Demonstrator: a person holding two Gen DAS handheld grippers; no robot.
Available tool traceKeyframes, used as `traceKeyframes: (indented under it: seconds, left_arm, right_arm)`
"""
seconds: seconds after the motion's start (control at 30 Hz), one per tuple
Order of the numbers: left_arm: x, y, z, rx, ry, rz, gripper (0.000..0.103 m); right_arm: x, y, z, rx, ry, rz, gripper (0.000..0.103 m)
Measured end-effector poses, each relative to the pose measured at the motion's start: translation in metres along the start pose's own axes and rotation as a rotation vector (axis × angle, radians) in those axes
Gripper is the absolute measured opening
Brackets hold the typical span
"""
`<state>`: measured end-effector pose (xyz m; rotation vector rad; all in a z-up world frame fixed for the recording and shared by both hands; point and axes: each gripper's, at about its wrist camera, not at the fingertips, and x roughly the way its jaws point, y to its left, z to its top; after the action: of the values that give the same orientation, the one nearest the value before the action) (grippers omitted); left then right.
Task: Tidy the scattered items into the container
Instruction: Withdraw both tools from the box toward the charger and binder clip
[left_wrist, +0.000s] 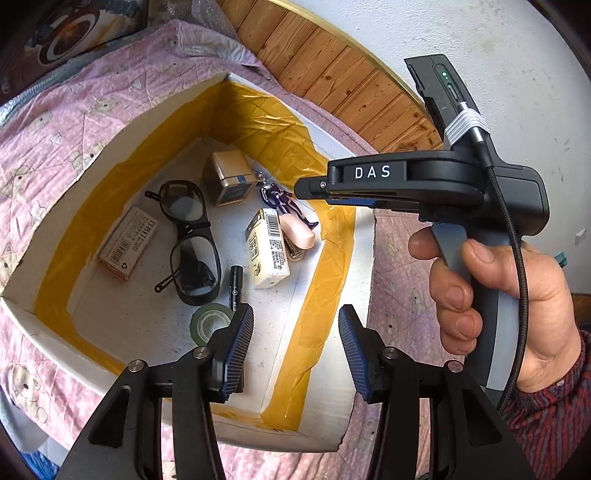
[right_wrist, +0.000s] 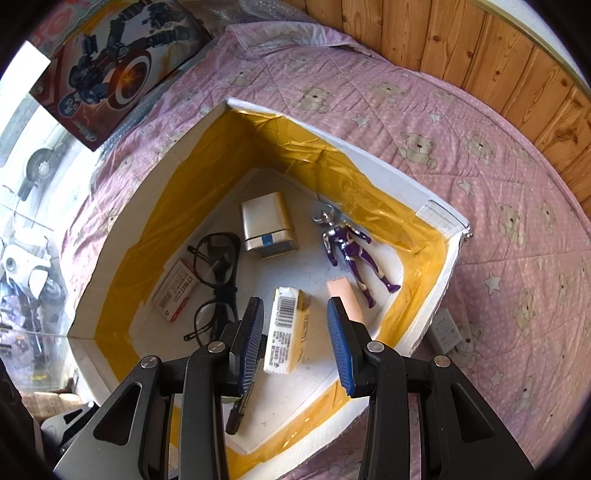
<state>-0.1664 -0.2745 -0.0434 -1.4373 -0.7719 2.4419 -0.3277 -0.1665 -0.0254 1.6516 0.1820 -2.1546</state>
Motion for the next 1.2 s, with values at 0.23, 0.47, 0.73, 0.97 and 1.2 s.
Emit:
traceKeyframes:
  seconds: [0.23, 0.47, 0.73, 0.97, 1.2]
  left_arm:
    - [-0.018, -0.016, -0.012, 0.099, -0.072, 0.076, 0.050]
    - [-0.027, -0.031, -0.020, 0.160, -0.112, 0.127, 0.050]
    - [-0.028, -0.051, -0.027, 0.190, -0.143, 0.118, 0.050]
    - [-0.014, -0.082, -0.033, 0.254, -0.127, 0.086, 0.050]
    - [0.013, -0.118, -0.038, 0.324, -0.086, 0.056, 0.050]
  right_arm:
    - [-0.026, 0.010, -0.023, -0.050, -0.042, 0.027, 0.038]
    - [-0.049, 0.012, -0.048, -0.080, -0.089, 0.087, 0.038]
    - [-0.068, -0.017, -0.073, -0.054, -0.141, 0.144, 0.038]
    - [-0.077, -0.065, -0.097, 0.040, -0.180, 0.173, 0.038]
    - [-0.070, -0.114, -0.116, 0.132, -0.194, 0.170, 0.038]
